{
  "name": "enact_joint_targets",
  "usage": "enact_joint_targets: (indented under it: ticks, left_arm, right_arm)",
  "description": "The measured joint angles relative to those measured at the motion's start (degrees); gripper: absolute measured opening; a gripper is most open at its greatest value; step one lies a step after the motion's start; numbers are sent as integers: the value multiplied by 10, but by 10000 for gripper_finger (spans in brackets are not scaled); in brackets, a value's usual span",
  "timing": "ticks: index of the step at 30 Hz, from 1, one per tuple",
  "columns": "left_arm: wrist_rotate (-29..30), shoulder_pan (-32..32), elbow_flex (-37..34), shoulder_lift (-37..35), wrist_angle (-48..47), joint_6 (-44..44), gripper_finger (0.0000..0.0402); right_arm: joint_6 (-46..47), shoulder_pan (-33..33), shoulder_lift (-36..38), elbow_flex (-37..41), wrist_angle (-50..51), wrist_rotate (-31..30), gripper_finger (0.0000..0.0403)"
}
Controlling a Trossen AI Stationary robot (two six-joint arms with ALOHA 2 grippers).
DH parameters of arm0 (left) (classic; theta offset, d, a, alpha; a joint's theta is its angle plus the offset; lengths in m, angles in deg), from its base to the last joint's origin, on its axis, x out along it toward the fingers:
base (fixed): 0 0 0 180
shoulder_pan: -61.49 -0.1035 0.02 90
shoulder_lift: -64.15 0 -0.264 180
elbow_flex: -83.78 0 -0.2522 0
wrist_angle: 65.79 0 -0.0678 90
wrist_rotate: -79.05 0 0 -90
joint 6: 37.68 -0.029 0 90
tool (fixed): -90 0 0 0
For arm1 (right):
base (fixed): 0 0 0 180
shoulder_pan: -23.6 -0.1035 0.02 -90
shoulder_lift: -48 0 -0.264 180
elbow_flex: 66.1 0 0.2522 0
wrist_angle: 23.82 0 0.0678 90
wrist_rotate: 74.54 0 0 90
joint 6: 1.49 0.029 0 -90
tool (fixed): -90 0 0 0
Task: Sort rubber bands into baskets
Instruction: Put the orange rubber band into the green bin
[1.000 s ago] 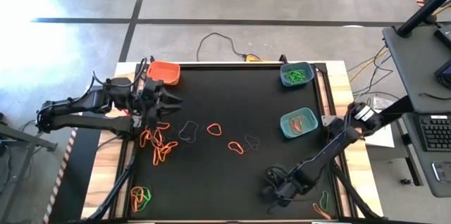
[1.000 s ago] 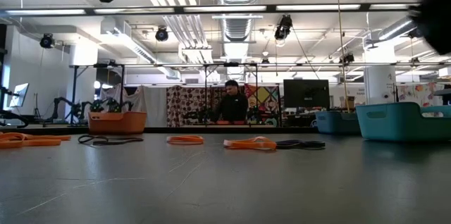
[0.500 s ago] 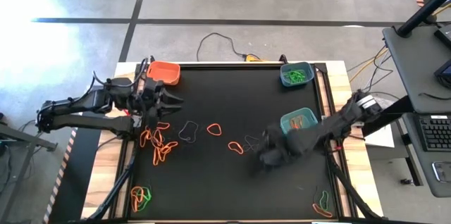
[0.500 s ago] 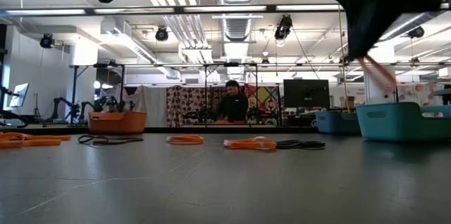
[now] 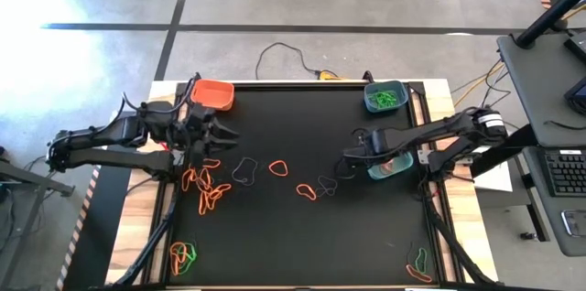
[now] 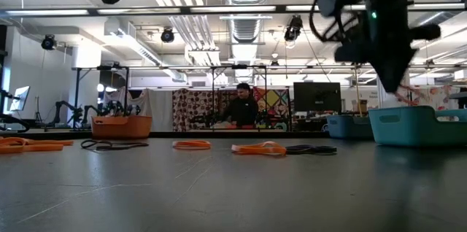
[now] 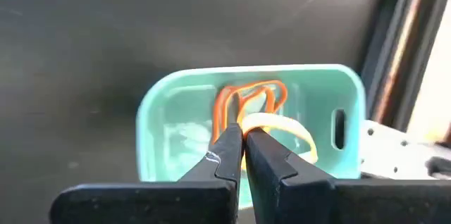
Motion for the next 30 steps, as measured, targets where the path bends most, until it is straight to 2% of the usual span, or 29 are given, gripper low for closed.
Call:
enact_joint_targets:
  ticks: [8, 11, 14, 22, 25, 30]
  left_arm:
    - [0, 0, 0, -2, 0, 0, 153]
    - [1, 0, 0, 1, 0, 0, 153]
    - [1, 0, 0, 4, 0, -7, 153]
    - [1, 0, 0, 6, 0, -15, 153]
    - [1, 0, 0, 4, 0, -15, 153]
    - [1, 0, 0, -6, 0, -14, 153]
  right_arm:
    - [-38, 33, 6, 111, -173, 46, 9]
    - [-21, 36, 5, 122, -176, 46, 18]
    - [-20, 38, 9, 123, -175, 47, 47]
    - [-52, 33, 38, 66, -154, 45, 148]
    - [-42, 13, 47, 21, -135, 30, 164]
    - [7, -70, 37, -63, -113, -12, 164]
